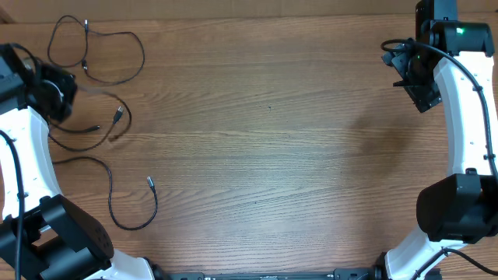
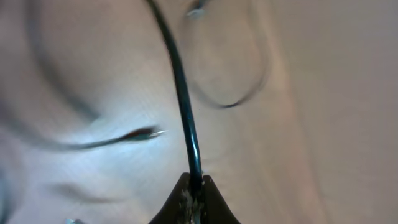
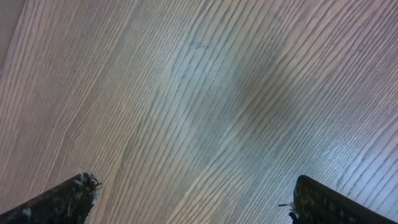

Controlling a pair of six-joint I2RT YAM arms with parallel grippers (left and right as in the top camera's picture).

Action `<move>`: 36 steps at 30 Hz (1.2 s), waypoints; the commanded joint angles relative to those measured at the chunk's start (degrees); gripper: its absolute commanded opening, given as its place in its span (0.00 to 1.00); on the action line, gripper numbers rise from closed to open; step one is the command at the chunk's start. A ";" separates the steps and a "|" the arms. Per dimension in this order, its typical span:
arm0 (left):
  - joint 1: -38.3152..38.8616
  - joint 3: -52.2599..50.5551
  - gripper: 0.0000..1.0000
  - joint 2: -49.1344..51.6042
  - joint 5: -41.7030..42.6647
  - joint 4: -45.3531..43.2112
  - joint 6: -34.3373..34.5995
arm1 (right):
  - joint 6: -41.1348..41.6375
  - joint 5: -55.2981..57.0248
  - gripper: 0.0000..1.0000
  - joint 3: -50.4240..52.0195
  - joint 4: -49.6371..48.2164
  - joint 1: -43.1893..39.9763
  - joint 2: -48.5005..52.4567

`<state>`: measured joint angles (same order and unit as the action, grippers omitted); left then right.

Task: Untangle cables

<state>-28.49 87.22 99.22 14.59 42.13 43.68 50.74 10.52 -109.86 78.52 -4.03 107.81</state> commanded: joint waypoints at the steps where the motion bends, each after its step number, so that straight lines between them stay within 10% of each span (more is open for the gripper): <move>1: -0.50 0.04 0.04 0.07 -10.88 4.46 1.81 | -0.22 0.59 1.00 -0.35 -0.20 0.04 -0.39; 19: -5.33 -0.07 0.04 -1.07 -28.13 17.88 3.30 | -0.22 0.59 1.00 -0.35 -0.17 0.04 -0.39; 36: -4.48 -0.20 0.04 3.54 -15.30 27.15 0.81 | -0.22 0.59 1.00 -0.35 -0.17 0.04 -0.39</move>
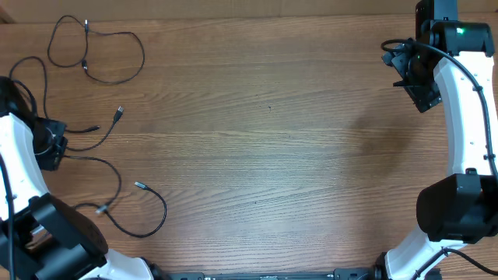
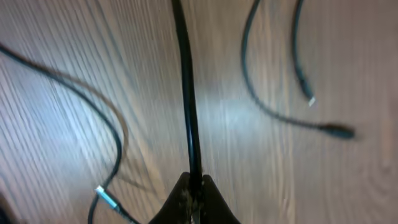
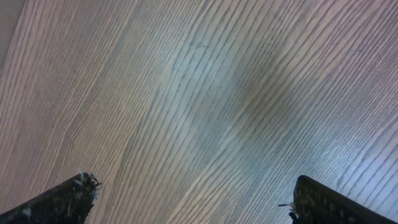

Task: Untangle cables

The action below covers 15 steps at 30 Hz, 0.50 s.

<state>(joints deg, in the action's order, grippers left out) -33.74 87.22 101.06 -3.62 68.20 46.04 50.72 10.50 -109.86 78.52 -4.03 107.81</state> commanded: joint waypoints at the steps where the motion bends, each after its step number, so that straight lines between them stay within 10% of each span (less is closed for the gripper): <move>1: 0.76 -0.22 0.04 2.27 2.80 1.55 -1.55 | -0.20 0.61 1.00 -0.35 -0.17 0.04 -0.39; 10: 1.73 -0.28 0.07 6.95 3.45 6.19 -5.07 | -0.20 0.61 1.00 -0.35 -0.17 0.04 -0.39; 15: 2.56 -0.28 0.29 7.17 3.80 9.88 -6.25 | -0.20 0.61 1.00 -0.35 -0.17 0.04 -0.39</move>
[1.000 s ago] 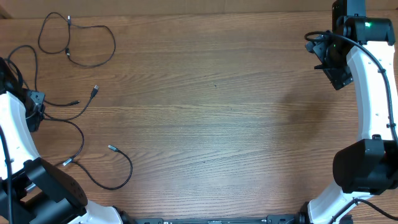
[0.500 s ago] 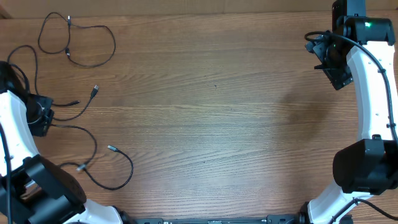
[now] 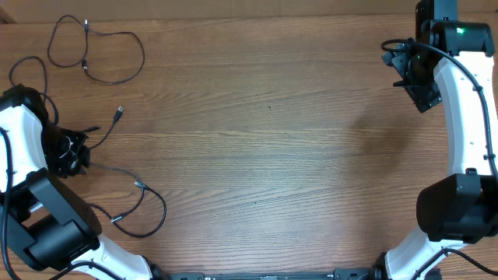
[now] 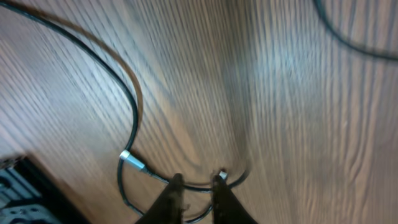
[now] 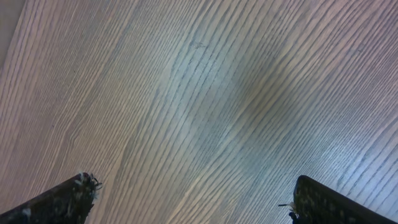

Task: Untangle cables

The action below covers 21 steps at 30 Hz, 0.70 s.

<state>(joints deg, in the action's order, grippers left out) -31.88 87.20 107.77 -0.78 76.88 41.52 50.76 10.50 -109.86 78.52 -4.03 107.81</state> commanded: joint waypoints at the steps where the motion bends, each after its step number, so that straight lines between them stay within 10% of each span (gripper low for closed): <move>1: 0.83 -0.26 0.33 0.46 0.94 1.92 -1.75 | -0.24 0.61 1.00 -0.35 -0.17 0.04 -0.39; 4: 1.14 -0.26 0.35 0.46 1.40 3.23 -3.13 | -0.24 0.61 1.00 -0.35 -0.20 0.04 -0.39; 9: 1.53 -0.26 0.74 0.46 2.43 1.90 -9.11 | -0.24 0.61 1.00 -0.35 -0.17 0.04 -0.39; 11: 1.46 -0.26 0.74 0.46 0.26 0.11 -8.81 | -0.24 0.61 1.00 -0.35 -0.17 0.04 -0.39; 21: -4.90 -0.26 0.97 0.48 -20.26 -5.90 6.93 | -0.24 0.61 1.00 -0.35 -0.17 0.04 -0.39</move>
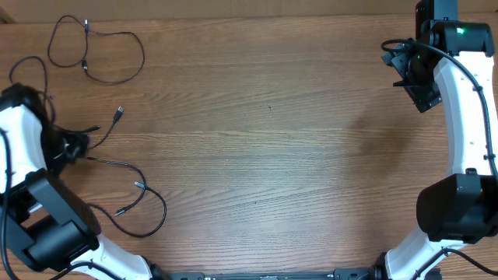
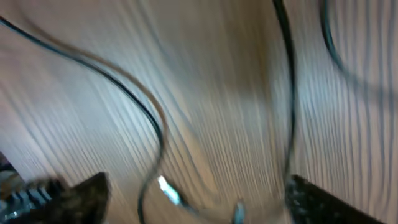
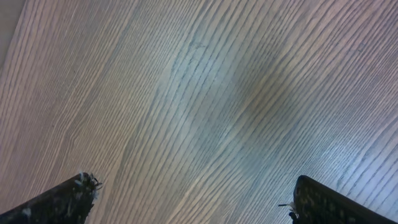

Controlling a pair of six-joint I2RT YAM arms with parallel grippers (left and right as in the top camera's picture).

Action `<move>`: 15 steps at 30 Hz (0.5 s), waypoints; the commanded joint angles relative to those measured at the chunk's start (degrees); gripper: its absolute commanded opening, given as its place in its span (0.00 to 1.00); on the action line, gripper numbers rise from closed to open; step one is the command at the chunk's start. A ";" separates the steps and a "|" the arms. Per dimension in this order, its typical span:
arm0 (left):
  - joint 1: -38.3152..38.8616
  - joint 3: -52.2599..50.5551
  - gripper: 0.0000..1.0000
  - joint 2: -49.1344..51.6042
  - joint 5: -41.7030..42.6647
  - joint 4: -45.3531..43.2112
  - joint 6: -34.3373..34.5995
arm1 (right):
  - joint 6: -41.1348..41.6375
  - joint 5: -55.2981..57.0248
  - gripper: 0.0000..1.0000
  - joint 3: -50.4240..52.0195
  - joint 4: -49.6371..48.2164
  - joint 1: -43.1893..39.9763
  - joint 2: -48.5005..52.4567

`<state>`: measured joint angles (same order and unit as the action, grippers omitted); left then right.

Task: Untangle cables

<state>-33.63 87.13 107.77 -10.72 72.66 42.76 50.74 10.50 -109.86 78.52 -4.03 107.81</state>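
Observation:
Three thin black cables lie at the table's left. One is a loop (image 1: 117, 78) at the far corner. A second runs to a plug (image 1: 118, 113). A third curls near the front (image 1: 159, 211), with silver plugs (image 2: 168, 190) at its ends. My left gripper (image 1: 71, 148) (image 2: 198, 182) is wide open just above the table; blurred cable strands and two silver plugs show between its fingers, none of them gripped. My right gripper (image 1: 406, 68) (image 3: 194, 182) hangs open over bare wood at the far right.
The wooden table (image 1: 272, 140) spreads between the arms. Its back edge (image 1: 233, 15) runs just behind the far cable loop. My left arm's base (image 1: 54, 225) sits close to the front cable.
My left gripper's jaws, only slightly apart before, now stand wide open. The front cable has shifted a little on the table. The right arm has not moved.
My left gripper was shut on a black cable near the far-left cables. Then it held that cable nearer the front, with the strand drawn out. Then its jaws were slightly parted with the cable on the table, and now they are wide open. The right gripper stayed open throughout.

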 commanded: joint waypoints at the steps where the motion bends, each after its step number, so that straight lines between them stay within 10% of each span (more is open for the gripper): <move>1: -4.42 -0.20 0.98 0.48 -11.61 -2.89 5.64 | -0.22 0.61 1.00 -0.35 -0.17 0.04 -0.39; 15: -19.30 -1.51 0.98 1.25 -15.17 -14.32 -15.43 | -0.22 0.61 1.00 -0.35 -0.20 0.04 -0.39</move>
<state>-51.09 86.59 107.85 -23.73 59.79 37.78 50.74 10.50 -109.86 78.52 -4.03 107.81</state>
